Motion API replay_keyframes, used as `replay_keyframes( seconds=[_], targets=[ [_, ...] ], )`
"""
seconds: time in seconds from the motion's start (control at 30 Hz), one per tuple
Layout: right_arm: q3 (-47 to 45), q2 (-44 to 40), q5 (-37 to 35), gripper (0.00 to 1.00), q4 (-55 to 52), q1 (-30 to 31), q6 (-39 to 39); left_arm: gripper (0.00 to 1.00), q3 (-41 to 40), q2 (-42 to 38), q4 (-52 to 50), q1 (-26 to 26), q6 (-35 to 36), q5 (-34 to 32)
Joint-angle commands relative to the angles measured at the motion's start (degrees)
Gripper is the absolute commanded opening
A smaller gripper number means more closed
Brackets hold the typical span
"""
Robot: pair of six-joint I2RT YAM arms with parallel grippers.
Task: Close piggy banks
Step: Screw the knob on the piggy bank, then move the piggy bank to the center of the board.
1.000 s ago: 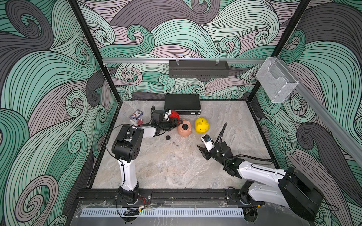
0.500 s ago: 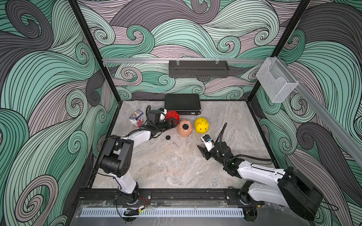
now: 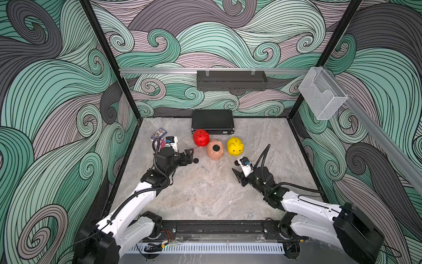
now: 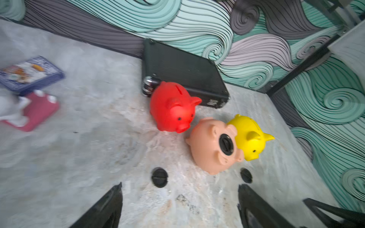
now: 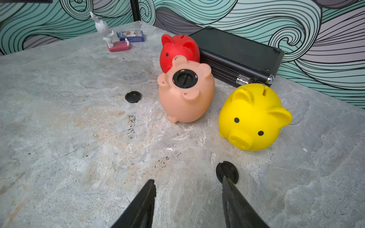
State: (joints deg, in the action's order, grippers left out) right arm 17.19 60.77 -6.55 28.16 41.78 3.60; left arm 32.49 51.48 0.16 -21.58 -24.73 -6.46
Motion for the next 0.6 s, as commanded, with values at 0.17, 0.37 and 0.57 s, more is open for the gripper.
replay_keyframes(
  seconds=[0.17,0.37,0.57],
  targets=[
    [-0.6,-10.7,-3.1,0.58,-6.7,-1.5,-0.8,0.9,-9.6,-12.3,0.5,-0.3,6.0,-16.9],
    [1.2,-15.0,-5.1,0.62,-12.3,-2.3,-3.3,0.9,-8.7,-13.4,-5.8,-0.3,1.0,-22.4],
    [7.9,-14.2,-4.0,0.67,-20.4,-3.2,-6.6,0.91,-6.6,-10.0,-8.6,-0.3,-2.2,-18.9]
  ],
)
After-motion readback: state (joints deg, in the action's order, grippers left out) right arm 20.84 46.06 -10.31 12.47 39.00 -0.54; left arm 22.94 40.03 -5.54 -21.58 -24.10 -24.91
